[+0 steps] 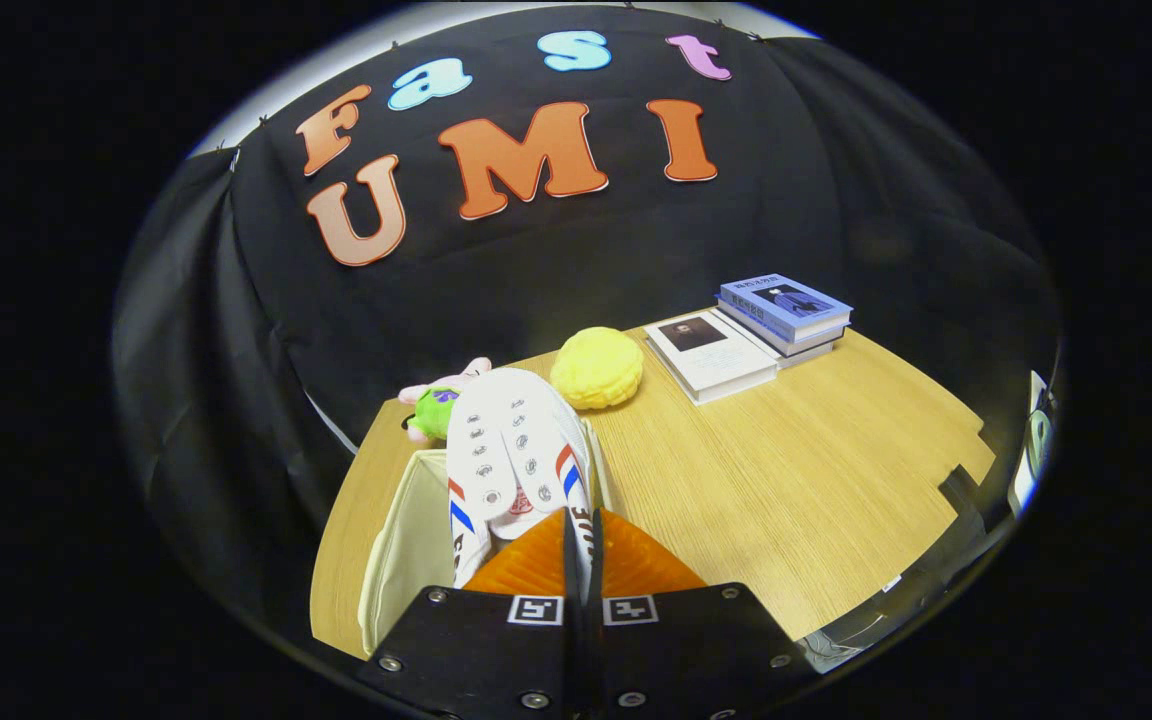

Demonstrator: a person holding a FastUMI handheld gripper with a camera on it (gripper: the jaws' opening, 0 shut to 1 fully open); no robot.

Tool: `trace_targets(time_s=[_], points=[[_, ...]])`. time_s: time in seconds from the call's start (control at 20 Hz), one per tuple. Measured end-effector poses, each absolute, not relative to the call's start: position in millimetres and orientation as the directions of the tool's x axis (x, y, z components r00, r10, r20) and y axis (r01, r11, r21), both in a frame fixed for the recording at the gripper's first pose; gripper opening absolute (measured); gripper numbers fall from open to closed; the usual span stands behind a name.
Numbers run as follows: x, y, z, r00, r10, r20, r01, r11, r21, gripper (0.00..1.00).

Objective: Open the storage box then place both shoes into the box .Put the left shoe in first, then the right shoe, with the right side of both shoes facing outward in a uniform manner.

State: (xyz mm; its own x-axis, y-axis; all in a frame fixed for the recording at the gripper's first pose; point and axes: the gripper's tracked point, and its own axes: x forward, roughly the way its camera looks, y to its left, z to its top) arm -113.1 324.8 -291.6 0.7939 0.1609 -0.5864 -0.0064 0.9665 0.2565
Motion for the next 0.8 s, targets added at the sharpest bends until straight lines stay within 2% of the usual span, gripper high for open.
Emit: trace_targets(time_s=[0.2,0.3,0.35,0.4,0.55,0.65,0.8], points=[[-129,331,-314,0.775,0.129,-0.619,-0.004,0.980,0.200,0.00],[-133,331,-322,0.770,0.117,-0.627,-0.012,0.985,0.169,0.04],[-131,335,-321,0.773,0.128,-0.622,-0.015,0.983,0.183,0.09],[-128,338,-317,0.775,0.150,-0.613,-0.027,0.978,0.205,0.15],[-112,327,-290,0.809,0.143,-0.570,-0.049,0.983,0.177,0.77],[-103,319,-281,0.820,0.144,-0.555,-0.061,0.984,0.165,0.96],[-90,309,-270,0.820,0.152,-0.552,-0.070,0.984,0.166,0.98]])
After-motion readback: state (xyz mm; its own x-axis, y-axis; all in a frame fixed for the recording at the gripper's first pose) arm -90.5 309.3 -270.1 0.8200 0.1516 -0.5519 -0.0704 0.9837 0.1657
